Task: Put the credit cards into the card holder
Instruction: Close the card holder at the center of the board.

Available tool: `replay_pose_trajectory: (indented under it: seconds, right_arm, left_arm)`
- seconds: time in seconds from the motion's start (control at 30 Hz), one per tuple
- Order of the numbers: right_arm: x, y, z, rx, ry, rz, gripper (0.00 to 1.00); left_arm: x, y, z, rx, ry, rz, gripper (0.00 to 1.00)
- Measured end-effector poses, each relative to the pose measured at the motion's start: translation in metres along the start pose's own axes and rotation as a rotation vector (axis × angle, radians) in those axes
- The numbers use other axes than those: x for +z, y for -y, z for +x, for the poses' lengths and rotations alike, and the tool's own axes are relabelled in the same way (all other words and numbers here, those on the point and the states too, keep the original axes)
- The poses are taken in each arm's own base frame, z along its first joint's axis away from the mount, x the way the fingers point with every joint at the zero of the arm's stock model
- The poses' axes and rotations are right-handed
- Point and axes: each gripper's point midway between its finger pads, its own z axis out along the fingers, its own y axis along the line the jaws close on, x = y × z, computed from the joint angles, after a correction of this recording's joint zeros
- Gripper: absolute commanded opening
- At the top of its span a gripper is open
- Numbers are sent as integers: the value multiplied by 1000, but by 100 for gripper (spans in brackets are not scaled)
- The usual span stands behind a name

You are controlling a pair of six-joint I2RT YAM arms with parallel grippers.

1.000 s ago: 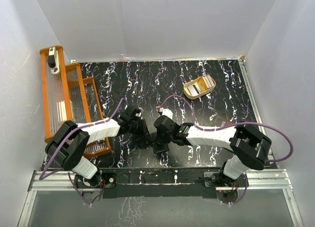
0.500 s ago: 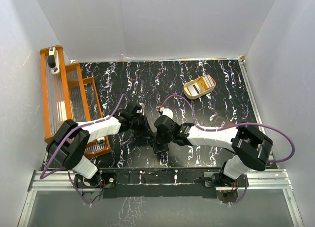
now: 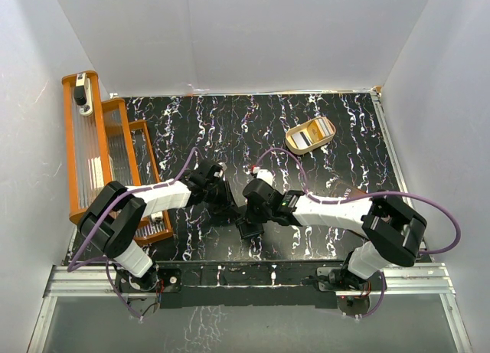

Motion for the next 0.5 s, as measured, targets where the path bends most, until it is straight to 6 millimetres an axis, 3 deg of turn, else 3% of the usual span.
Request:
replay_pose_trajectory:
  seconds: [0.5]
  right_arm:
    - [2,4,6,42,-18,5,0]
  left_arm:
    - [0,0,0,8,2,4,3]
